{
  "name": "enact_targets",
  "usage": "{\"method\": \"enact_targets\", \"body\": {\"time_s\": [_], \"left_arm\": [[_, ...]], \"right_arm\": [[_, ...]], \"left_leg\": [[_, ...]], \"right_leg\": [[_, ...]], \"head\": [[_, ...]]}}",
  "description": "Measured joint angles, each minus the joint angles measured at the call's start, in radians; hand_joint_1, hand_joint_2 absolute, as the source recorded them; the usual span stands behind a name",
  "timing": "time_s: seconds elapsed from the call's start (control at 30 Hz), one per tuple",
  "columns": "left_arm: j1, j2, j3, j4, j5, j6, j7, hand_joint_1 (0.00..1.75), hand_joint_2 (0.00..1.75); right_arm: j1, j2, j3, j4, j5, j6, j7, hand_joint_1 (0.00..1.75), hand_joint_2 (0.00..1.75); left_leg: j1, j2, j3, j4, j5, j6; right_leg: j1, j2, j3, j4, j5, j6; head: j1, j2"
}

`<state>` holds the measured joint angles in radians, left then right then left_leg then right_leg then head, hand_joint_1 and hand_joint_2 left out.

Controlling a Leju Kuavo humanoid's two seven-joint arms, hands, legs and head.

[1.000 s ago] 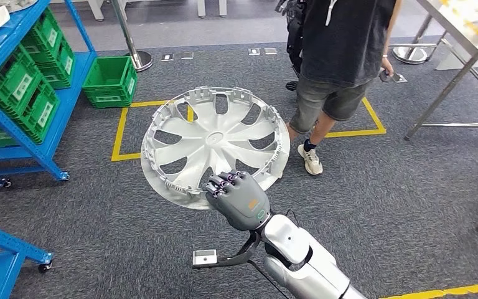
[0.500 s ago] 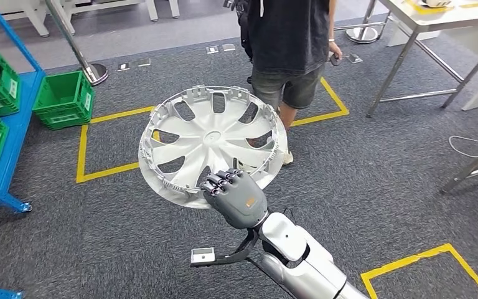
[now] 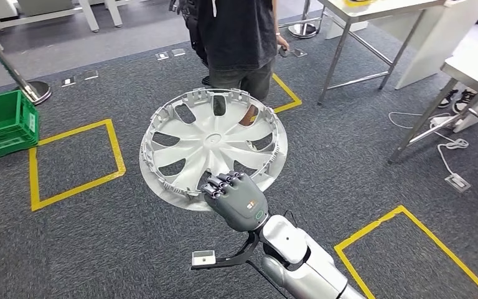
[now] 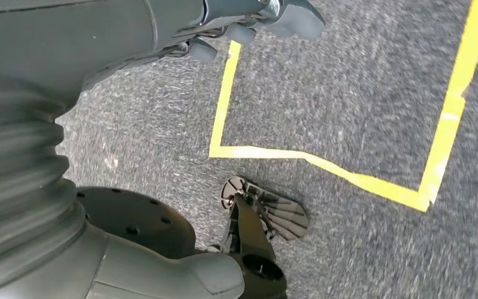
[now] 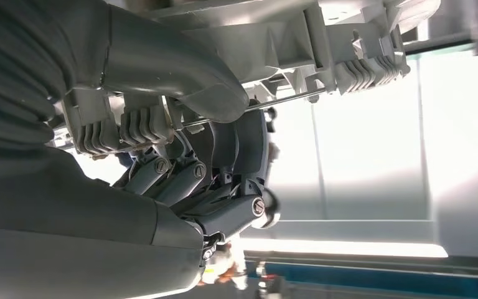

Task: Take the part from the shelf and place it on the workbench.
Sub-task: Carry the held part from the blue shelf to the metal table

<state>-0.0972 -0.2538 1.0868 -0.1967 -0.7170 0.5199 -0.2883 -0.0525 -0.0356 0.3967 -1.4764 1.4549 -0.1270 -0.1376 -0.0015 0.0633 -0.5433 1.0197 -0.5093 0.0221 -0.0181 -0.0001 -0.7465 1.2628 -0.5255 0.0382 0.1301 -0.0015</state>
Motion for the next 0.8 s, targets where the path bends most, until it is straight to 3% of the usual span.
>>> {"method": "enact_targets", "body": {"time_s": [0.07,0.13,0.17,0.23,0.3,0.37,0.43,0.47,0.5,0.53,0.6,0.67,0.73,0.8], "left_arm": [[-0.002,0.0,0.001,0.0,0.001,-0.001,-0.001,0.0,1.75],[-0.003,0.001,0.002,0.0,0.002,-0.002,-0.002,0.0,1.75],[-0.004,0.001,0.003,0.0,0.002,-0.002,-0.002,0.0,1.75],[-0.007,0.001,0.005,-0.001,0.002,-0.006,-0.003,0.0,1.75],[-0.009,0.001,0.006,0.0,0.002,-0.012,-0.004,0.0,1.75],[-0.007,0.003,0.007,0.0,0.002,-0.016,-0.005,0.0,1.75],[-0.003,0.004,0.008,0.0,0.002,-0.016,-0.004,0.0,1.75],[-0.002,0.005,0.009,0.0,0.002,-0.016,-0.004,0.0,1.75],[-0.001,0.005,0.009,0.0,0.002,-0.016,-0.004,0.0,1.75],[-0.001,0.005,0.009,0.0,0.002,-0.016,-0.003,0.0,1.75],[-0.001,0.006,0.009,0.0,0.002,-0.016,-0.004,0.0,1.75],[-0.001,0.006,0.009,0.0,0.006,-0.016,-0.008,0.0,1.75],[-0.002,0.006,0.01,0.0,0.012,-0.016,-0.013,0.0,1.75],[-0.004,0.006,0.01,-0.001,0.014,-0.016,-0.017,0.0,1.75]], "right_arm": [[-0.001,0.0,0.0,0.001,0.0,0.0,0.0,1.75,1.75],[-0.004,0.0,0.0,0.002,0.0,0.0,0.0,1.75,1.75],[-0.005,0.0,0.0,0.002,-0.001,0.0,0.0,1.75,1.75],[-0.005,-0.001,0.0,0.003,-0.002,0.0,0.001,1.75,1.75],[-0.005,0.0,0.0,0.003,-0.003,0.0,0.001,1.75,1.75],[-0.004,0.001,0.0,0.003,-0.004,0.0,0.001,1.75,1.75],[-0.003,0.001,0.0,0.003,-0.004,0.0,0.002,1.75,1.75],[-0.002,0.001,0.0,0.003,-0.004,0.0,0.002,1.75,1.75],[-0.002,0.001,0.0,0.003,-0.004,0.0,0.001,1.75,1.75],[-0.001,0.001,0.0,0.003,-0.004,0.0,0.001,1.75,1.75],[-0.001,0.002,0.0,0.003,-0.004,0.0,0.001,1.75,1.75],[-0.002,0.002,0.0,0.003,-0.004,-0.001,0.002,1.75,1.75],[-0.001,0.002,0.0,0.004,-0.005,0.0,0.001,1.75,1.75],[-0.004,0.002,0.0,0.006,-0.008,0.001,-0.001,1.75,1.75]], "left_leg": [[-0.002,0.026,0.0,0.007,-0.007,-0.007],[-0.007,0.045,0.001,0.013,-0.014,-0.018],[-0.01,0.053,0.003,0.013,-0.016,-0.024],[-0.008,0.067,0.01,0.012,-0.018,-0.036],[-0.003,0.03,-0.003,0.048,-0.048,-0.047],[0.001,-0.033,-0.054,0.164,-0.112,-0.053],[0.003,-0.057,-0.112,0.284,-0.155,-0.055],[0.003,-0.06,-0.121,0.298,-0.148,-0.054],[0.003,-0.063,-0.11,0.272,-0.123,-0.051],[0.004,-0.074,-0.082,0.211,-0.085,-0.049],[0.007,-0.124,-0.022,0.075,-0.029,-0.043],[0.005,-0.153,0.0,0.016,-0.017,-0.036],[0.002,-0.132,0.002,0.009,-0.011,-0.024],[0.003,-0.104,0.007,-0.001,0.0,-0.008]], "right_leg": [[0.002,-0.041,0.081,-0.133,0.045,-0.004],[0.006,-0.075,0.124,-0.208,0.061,-0.015],[0.009,-0.076,0.124,-0.211,0.059,-0.022],[0.008,-0.053,0.122,-0.216,0.065,-0.034],[0.002,-0.03,0.122,-0.223,0.071,-0.046],[0.0,-0.006,0.12,-0.225,0.076,-0.055],[0.002,0.023,0.115,-0.225,0.079,-0.058],[0.002,0.038,0.114,-0.224,0.08,-0.057],[0.002,0.055,0.113,-0.224,0.082,-0.055],[0.002,0.07,0.113,-0.224,0.085,-0.053],[0.0,0.098,0.109,-0.222,0.09,-0.044],[-0.002,0.122,0.101,-0.224,0.098,-0.031],[-0.006,0.142,0.094,-0.228,0.106,-0.016],[-0.003,0.103,0.077,-0.203,0.089,-0.008]], "head": [[0.0,0.0],[-0.002,0.0],[-0.004,0.0],[-0.006,0.0],[-0.01,0.0],[-0.016,0.0],[-0.017,0.0],[-0.017,0.0],[-0.017,0.0],[-0.017,0.0],[-0.017,0.0],[-0.018,0.0],[-0.019,0.0],[-0.016,0.0]]}}
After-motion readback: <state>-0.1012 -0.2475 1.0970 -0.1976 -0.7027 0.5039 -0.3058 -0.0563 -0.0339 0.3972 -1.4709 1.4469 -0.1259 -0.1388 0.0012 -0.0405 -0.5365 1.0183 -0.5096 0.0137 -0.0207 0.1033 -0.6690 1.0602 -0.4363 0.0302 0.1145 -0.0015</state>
